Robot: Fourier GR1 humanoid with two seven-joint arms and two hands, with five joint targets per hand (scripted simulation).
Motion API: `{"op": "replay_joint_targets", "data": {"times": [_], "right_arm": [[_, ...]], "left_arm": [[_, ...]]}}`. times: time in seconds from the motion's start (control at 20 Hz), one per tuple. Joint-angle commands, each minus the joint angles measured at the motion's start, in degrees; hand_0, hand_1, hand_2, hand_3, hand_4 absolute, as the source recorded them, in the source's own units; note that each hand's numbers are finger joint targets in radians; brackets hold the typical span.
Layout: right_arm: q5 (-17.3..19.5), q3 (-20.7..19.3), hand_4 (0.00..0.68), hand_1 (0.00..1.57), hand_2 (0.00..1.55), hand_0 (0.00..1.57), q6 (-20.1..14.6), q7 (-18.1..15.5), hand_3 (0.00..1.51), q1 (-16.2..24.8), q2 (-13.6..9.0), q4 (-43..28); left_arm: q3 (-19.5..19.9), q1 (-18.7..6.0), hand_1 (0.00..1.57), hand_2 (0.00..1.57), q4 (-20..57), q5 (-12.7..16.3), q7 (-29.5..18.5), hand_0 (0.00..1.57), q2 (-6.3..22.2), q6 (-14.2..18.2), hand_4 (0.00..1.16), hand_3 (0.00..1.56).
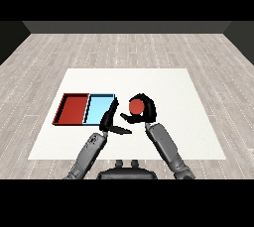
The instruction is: Pick the red can and put it in the red box
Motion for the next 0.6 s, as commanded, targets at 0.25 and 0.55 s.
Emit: {"op": "replay_joint_targets", "data": {"times": [0.25,0.55], "right_arm": [[-1.2,1.8,0.676,1.47,1.44,1.47,-1.1,0.5,1.39,-2.8,0.4,0.5],[-4.9,9.4,0.644,1.47,1.43,1.47,-4.0,-2.5,1.40,2.3,0.4,-1.0]], "left_arm": [[-7.3,-5.0,0.00,0.00,5.5,6.1,-3.0,0.00,0.0,7.5,0.00,0.00],[-4.5,-7.8,0.00,0.00,10.6,8.9,-5.8,0.00,0.0,2.8,0.00,0.00]]}}
